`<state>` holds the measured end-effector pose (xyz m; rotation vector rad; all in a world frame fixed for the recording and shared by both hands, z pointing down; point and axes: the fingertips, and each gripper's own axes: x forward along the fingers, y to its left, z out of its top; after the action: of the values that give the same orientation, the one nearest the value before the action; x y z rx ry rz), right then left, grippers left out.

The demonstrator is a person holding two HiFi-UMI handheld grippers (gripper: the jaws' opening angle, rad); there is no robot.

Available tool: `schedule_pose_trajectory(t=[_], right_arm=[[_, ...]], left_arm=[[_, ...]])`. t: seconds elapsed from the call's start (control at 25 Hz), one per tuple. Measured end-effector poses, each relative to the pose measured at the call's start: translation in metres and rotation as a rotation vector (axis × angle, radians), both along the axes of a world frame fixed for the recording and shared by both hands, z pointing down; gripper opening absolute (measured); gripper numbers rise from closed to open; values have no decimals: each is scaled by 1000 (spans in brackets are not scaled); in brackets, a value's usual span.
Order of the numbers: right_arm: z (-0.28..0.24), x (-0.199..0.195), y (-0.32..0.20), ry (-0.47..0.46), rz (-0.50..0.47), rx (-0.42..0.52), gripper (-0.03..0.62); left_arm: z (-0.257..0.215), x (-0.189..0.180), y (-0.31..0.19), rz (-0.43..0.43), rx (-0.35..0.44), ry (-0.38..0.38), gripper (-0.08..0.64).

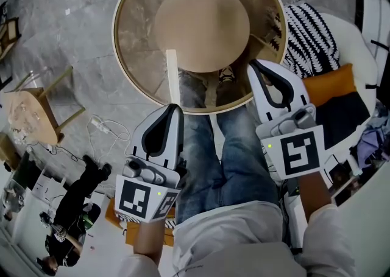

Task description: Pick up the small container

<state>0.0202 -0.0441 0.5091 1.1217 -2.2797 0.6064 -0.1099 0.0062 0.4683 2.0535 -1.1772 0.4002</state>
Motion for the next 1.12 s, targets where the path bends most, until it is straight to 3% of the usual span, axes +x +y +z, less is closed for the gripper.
schedule_pose_trajectory(t=[1.12], right_arm=[[81,-24,-46,18,82,24,41]], left_arm=[[35,-25,9,-44,-33,24,18]])
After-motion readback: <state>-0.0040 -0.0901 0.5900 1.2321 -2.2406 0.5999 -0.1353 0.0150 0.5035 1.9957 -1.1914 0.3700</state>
